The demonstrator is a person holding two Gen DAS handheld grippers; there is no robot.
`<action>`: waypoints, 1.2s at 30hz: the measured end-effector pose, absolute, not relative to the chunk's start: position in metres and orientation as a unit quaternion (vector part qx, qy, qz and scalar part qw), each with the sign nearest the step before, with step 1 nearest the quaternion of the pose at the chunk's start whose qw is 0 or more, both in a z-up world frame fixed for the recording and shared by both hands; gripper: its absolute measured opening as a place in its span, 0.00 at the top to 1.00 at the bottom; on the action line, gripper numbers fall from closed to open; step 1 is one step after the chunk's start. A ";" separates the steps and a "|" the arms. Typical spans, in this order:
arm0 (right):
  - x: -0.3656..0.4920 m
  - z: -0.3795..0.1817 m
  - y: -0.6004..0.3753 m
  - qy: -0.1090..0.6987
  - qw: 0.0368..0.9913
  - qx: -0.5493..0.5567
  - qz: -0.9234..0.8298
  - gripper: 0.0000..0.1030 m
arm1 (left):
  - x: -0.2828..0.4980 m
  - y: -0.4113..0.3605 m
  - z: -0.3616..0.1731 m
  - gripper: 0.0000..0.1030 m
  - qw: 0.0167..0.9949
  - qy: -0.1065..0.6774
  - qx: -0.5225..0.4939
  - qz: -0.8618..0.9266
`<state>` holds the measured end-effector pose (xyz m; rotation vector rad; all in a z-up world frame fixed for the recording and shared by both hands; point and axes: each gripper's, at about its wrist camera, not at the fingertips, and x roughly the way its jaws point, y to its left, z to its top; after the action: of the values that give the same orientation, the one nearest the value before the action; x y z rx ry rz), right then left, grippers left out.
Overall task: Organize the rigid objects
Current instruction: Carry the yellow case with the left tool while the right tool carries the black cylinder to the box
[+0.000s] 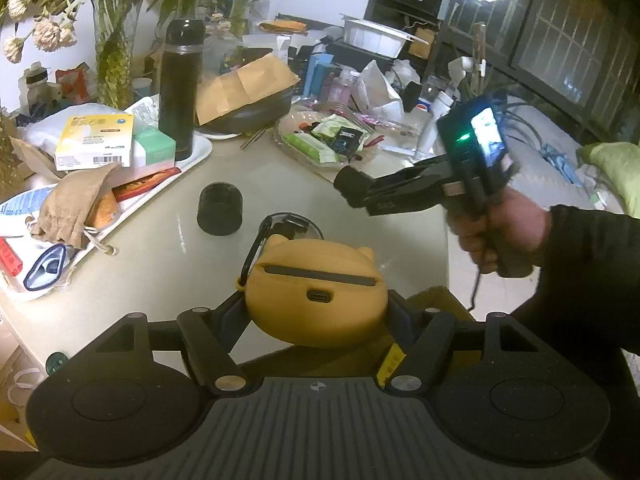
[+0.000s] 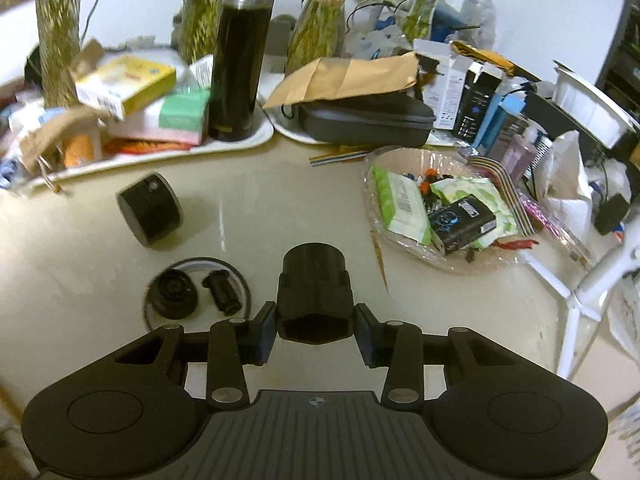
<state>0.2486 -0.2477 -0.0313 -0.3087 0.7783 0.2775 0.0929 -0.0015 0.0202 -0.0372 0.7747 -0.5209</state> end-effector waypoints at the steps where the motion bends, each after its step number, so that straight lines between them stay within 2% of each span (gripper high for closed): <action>1: 0.242 -0.027 -0.249 0.374 0.906 -0.146 0.137 0.58 | 0.091 -0.002 0.021 0.32 0.893 0.373 -0.017 -0.252; 12: 0.168 0.010 -0.258 0.357 0.912 -0.104 0.172 0.58 | 0.078 -0.005 0.020 0.32 0.889 0.382 -0.006 -0.252; 23: 0.102 0.019 -0.265 0.365 0.909 -0.044 0.195 0.58 | 0.064 -0.002 0.017 0.32 0.885 0.395 0.011 -0.244; 36: 0.067 0.022 -0.272 0.371 0.905 0.014 0.207 0.58 | 0.053 -0.008 0.007 0.32 0.874 0.418 0.040 -0.243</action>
<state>0.0671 -0.2722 0.0216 0.0289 0.7674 0.4273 0.0528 -0.0082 0.0071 0.0835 0.8733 -0.5074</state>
